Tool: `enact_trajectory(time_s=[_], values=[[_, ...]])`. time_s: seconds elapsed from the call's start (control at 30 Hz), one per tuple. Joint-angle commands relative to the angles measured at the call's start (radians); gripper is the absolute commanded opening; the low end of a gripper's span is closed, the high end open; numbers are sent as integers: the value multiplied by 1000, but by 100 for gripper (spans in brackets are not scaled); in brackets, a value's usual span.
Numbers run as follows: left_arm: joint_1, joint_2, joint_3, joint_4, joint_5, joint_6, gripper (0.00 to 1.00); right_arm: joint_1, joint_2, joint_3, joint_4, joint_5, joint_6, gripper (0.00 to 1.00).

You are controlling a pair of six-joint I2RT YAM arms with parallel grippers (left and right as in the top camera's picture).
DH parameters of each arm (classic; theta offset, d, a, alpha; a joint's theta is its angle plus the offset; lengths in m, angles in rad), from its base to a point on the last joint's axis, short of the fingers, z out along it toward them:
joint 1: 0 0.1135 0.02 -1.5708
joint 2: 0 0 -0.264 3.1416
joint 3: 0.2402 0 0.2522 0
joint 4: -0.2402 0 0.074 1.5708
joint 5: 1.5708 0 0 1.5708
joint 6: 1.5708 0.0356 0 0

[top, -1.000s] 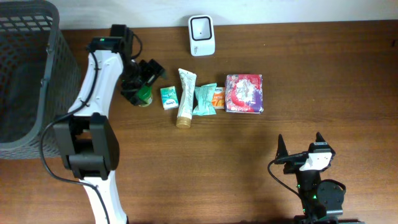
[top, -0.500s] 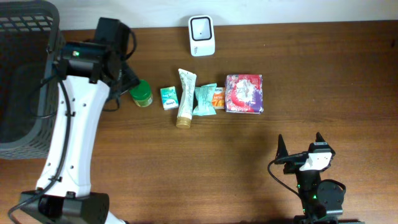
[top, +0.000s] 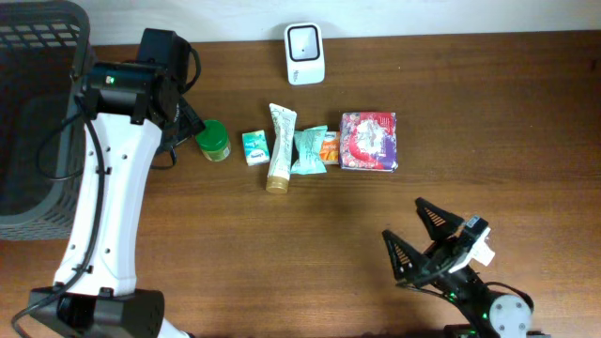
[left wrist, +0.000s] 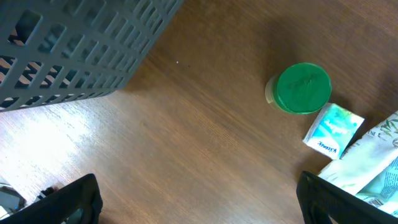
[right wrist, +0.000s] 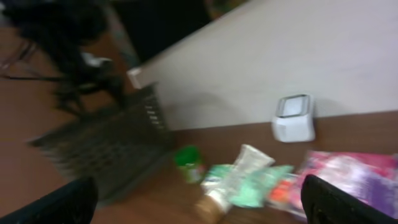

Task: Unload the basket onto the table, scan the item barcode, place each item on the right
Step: 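Reach the right gripper to the purple-red pack and grasp it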

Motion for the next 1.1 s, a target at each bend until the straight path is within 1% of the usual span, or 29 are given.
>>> enact_trajectory(time_s=[0.0,0.03,0.1,0.13,0.17,0.23,0.27,0.3,0.33,0.37,0.4,0.43,0.5,0.53,0.57,0.6,0.63,0.73,0.8,0.87,0.93,1.07], values=[[1,2,-3,-1,-19,12,99,-6,-5,2,94,-94,87,98],[1,2,-3,-1,-19,12,99,-6,-5,41,122,-95,77,99],[1,2,-3,-1,-19,12,99,-7,5,123,92,-82,-16,99],[1,2,-3,-1,-19,12,99,-7,27,195,11,-41,-89,98],[1,2,-3,-1,-19,12,99,-7,74,293,-116,11,-194,99],[1,2,-3,-1,-19,12,99,-7,199,466,-323,85,-346,99],[1,2,-3,-1,-19,12,99,-7,290,568,-430,111,-406,98],[1,2,-3,-1,-19,12,99,-7,355,636,-499,121,-441,99],[1,2,-3,-1,-19,12,99,-7,472,748,-613,132,-480,99],[1,2,-3,-1,-19,12,99,-7,567,839,-709,141,-504,99],[1,2,-3,-1,-19,12,99,-7,713,976,-849,166,-505,99],[1,2,-3,-1,-19,12,99,-7,798,1054,-922,168,-505,98],[1,2,-3,-1,-19,12,99,-7,969,1196,-1036,159,-504,99],[1,2,-3,-1,-19,12,99,-7,1019,1230,-1057,127,-488,98],[1,2,-3,-1,-19,12,99,-7,1083,1261,-1113,41,-486,98],[1,2,-3,-1,-19,12,99,-7,1129,1265,-1142,-13,-486,98],[1,2,-3,-1,-19,12,99,-7,1196,1265,-1167,-16,-497,99],[1,2,-3,-1,-19,12,99,-7,1306,1265,-1161,3,-498,98],[1,2,-3,-1,-19,12,99,-7,1373,1265,-1141,72,-498,98],[1,2,-3,-1,-19,12,99,-7,1460,1265,-1112,233,-497,99],[1,2,-3,-1,-19,12,99,-7,1521,1265,-1083,282,-497,99],[1,2,-3,-1,-19,12,99,-8,1657,1265,-966,303,-497,99]])
